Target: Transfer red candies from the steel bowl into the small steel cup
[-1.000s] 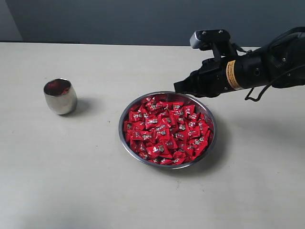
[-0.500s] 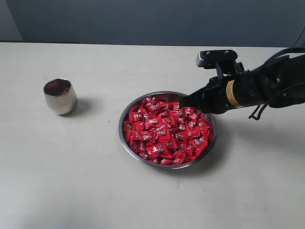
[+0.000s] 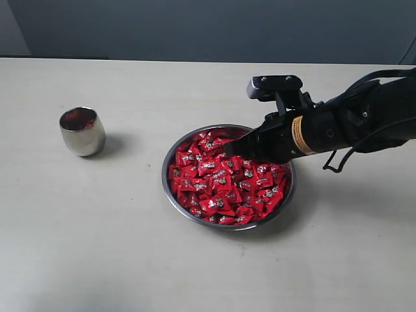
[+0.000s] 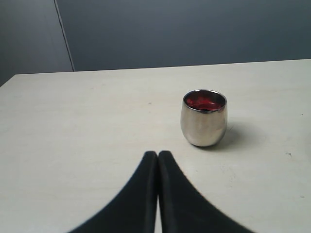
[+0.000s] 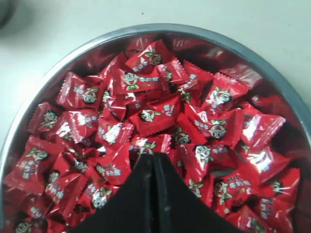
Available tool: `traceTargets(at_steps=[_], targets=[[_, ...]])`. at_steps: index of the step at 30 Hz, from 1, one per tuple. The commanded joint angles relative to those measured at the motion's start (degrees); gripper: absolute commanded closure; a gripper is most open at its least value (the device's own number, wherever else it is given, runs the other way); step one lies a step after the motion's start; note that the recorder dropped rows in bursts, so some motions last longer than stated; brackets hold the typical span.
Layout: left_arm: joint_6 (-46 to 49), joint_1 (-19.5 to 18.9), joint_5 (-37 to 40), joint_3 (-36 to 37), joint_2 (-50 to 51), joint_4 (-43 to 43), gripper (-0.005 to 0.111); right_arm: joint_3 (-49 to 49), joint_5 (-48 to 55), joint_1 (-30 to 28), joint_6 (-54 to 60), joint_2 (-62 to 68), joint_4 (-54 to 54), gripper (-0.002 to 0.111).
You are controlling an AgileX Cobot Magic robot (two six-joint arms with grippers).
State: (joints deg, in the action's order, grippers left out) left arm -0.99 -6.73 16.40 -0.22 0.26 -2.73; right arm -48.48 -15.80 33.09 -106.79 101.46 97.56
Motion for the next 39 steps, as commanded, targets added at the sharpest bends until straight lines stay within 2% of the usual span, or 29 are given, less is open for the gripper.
traceTargets(at_steps=[1,3,5,7,9,11,13,18,24,39], targets=[[-0.1,0.0,-0.1,0.2,-0.3,0.1,0.106,0.1,-1.9,0.0,5.8,0.1,-1.5,0.109],[-0.1,0.0,-0.1,0.2,-0.3,0.1,0.106,0.1,-3.9,0.0,6.7,0.1,-1.5,0.108],[-0.1,0.0,-0.1,0.2,-0.3,0.1,0.106,0.1,-5.5,0.0,6.9,0.1,-1.5,0.1],[-0.1,0.0,-0.1,0.2,-0.3,0.1,0.106,0.1,-5.5,0.0,7.0,0.2,-1.5,0.088],[-0.1,0.0,-0.1,0.2,-0.3,0.1,0.106,0.1,-5.1,0.0,6.6,0.7,-1.9,0.071],[-0.1,0.0,-0.1,0.2,-0.3,0.1,0.106,0.1,-4.9,0.0,6.6,1.2,-3.5,0.06],[-0.1,0.0,-0.1,0.2,-0.3,0.1,0.106,0.0,-4.9,0.0,6.6,2.4,-5.5,0.061],[-0.1,0.0,-0.1,0.2,-0.3,0.1,0.106,-1.4,-8.3,0.0,6.6,5.7,-5.6,0.077],[-0.1,0.0,-0.1,0.2,-0.3,0.1,0.106,-4.5,-9.5,0.0,6.5,7.6,-4.9,0.071],[-0.1,0.0,-0.1,0.2,-0.3,0.1,0.106,-5.2,-7.4,0.0,6.4,9.2,-2.5,0.071]])
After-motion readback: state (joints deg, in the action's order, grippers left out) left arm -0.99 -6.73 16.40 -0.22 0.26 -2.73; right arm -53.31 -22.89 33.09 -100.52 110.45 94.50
